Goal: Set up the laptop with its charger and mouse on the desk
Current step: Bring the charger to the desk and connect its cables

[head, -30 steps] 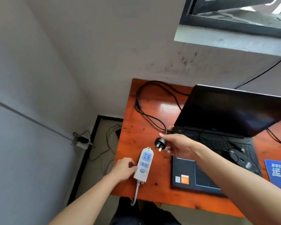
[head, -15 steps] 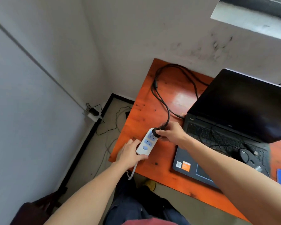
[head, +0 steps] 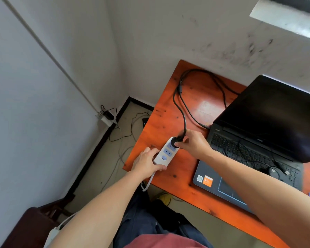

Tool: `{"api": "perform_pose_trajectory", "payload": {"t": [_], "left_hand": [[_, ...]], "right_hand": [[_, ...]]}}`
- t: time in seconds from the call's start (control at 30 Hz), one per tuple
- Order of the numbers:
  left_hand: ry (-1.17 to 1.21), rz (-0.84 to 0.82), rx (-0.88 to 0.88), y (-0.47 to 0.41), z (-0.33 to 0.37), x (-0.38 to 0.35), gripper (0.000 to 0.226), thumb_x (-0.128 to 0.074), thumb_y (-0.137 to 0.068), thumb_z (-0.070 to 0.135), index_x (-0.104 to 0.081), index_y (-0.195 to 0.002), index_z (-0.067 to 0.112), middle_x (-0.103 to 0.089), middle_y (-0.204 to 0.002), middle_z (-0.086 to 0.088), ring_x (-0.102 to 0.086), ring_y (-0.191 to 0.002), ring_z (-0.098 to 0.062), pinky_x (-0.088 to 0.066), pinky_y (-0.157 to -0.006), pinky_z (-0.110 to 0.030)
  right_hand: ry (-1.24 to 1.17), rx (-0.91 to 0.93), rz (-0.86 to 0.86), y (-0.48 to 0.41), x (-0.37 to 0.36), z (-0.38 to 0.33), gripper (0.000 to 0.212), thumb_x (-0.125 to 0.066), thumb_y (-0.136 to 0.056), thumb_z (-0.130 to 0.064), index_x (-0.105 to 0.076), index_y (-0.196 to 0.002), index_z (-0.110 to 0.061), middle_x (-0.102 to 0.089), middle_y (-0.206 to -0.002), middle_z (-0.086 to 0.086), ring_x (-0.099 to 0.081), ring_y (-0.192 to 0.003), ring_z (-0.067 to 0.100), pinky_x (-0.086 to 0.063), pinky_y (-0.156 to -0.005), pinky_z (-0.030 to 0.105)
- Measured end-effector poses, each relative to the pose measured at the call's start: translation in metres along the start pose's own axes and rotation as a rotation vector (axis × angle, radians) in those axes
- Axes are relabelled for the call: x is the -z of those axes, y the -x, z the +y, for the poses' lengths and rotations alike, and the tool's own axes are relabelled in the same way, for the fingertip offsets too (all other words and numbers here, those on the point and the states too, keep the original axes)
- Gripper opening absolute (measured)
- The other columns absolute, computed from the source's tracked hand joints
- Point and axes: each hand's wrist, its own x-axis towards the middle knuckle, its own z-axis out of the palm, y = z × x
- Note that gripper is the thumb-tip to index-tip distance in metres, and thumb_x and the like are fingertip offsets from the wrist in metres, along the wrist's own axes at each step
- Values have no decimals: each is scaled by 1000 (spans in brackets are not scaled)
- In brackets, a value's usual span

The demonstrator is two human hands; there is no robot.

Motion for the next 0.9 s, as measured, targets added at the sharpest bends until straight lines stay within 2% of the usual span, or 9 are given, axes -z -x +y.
{"api": "perform_pose_trajectory", "payload": {"t": [0.13, 0.23, 0.3, 0.4, 0.53, 0.67, 0.73, 0.9], "left_hand": [[18, -7, -2, -2, -1, -1, 67, -76, -67, 57, -52, -124, 32, -48, -104, 4, -50, -103, -20, -47, -79, -38], [25, 5, -8, -1, -1, -2, 66, -76, -67, 56, -52, -125, 33, -49, -106, 4, -50, -104, -20, -47, -81, -38], [28, 11, -12, -1, -2, -2, 66, -76, -68, 55, -52, -125, 32, -49, -106, 3, -50, -104, -20, -46, -80, -37], [25, 16, -16, -1, -2, -3, 67, -76, -68, 56, -52, -126, 33, -49, -107, 3, -50, -104, -20, -46, -81, -37], [33, 21, -17, 0, -2, -3, 67, -75, -68, 56, -53, -126, 33, -49, -106, 3, -50, -104, -20, -45, -79, -34], [39, 15, -21, -2, -3, -3, 69, -76, -67, 56, -53, -127, 32, -49, -106, 3, -49, -104, -19, -45, -80, -35], [47, 11, -21, -2, -5, -4, 68, -76, -67, 56, -53, -127, 32, -49, -106, 4, -49, -105, -19, -45, -81, -35], [46, 19, -18, -1, -4, -4, 70, -76, -68, 55, -53, -129, 31, -49, -106, 4, -49, -105, -19, -45, -83, -36]], "right_hand": [[96, 52, -24, 4, -6, -9, 16, -72, -83, -23, -60, -91, -17, -62, -86, -7, -56, -74, 10, -42, -58, 21], [144, 99, -1, 6, -10, -7, 16, -71, -84, -23, -58, -90, -15, -63, -91, -5, -58, -79, 15, -45, -64, 26], [197, 135, 11, 7, -13, -7, 18, -70, -85, -24, -57, -92, -13, -62, -93, -1, -60, -79, 21, -50, -69, 36], [351, 240, 27, 12, -21, -6, 23, -67, -86, -26, -53, -93, -8, -56, -91, 5, -60, -72, 33, -49, -65, 46], [323, 261, 47, 12, -22, -1, 23, -67, -85, -26, -55, -98, -12, -55, -91, 3, -59, -72, 30, -49, -66, 45], [308, 306, -10, 6, -16, 1, 24, -68, -86, -24, -65, -108, -16, -58, -93, 1, -60, -79, 25, -50, -70, 40], [318, 317, -35, 3, -14, 0, 23, -67, -87, -23, -67, -108, -14, -58, -94, -2, -60, -80, 23, -50, -71, 37], [408, 371, -30, 2, -18, 3, 19, -64, -89, -25, -66, -102, -12, -57, -91, 3, -60, -71, 29, -51, -64, 41]]}}
